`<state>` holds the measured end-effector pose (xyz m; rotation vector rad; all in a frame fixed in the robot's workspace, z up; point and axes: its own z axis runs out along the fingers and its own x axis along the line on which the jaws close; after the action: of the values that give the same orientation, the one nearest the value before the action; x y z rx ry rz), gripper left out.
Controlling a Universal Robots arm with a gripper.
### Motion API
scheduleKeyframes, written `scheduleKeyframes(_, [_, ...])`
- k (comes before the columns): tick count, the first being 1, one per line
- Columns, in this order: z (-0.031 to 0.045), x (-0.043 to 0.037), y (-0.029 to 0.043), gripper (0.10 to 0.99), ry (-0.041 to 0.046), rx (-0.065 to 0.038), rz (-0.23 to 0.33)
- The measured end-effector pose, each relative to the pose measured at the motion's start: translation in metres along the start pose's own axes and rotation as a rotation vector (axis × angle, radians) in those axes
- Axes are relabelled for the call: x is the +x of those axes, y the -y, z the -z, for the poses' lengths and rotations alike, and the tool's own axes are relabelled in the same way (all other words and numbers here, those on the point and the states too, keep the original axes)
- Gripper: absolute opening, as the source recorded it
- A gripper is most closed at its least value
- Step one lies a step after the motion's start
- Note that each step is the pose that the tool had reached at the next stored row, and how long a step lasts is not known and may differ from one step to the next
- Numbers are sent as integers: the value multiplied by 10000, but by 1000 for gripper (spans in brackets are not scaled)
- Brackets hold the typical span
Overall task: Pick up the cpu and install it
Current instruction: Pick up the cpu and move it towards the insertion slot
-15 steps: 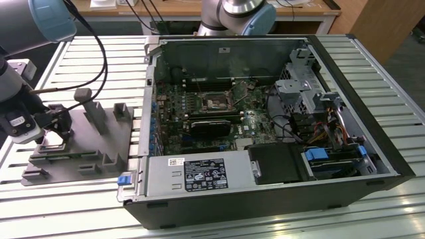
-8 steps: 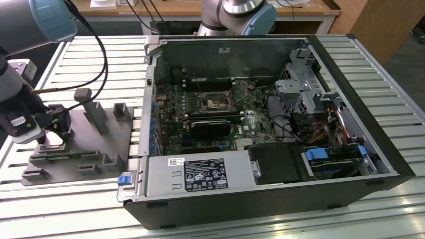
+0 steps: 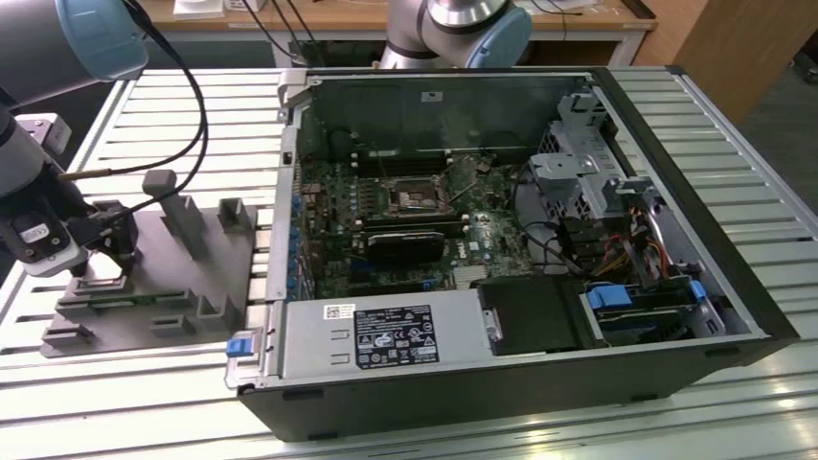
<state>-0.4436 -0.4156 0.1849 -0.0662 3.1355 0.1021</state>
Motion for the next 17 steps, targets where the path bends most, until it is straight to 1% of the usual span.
scheduleKeyframes(1, [6, 1, 0, 616, -1, 2, -1])
scheduleKeyframes(9, [13, 1, -1, 616, 17, -4, 3])
scheduleKeyframes(11, [13, 4, -1, 600, 18, -26, 3])
scheduleKeyframes(12, [13, 3, -2, 533, 20, -36, 2])
scheduleKeyframes(17, [13, 3, -1, 529, 29, -46, 4])
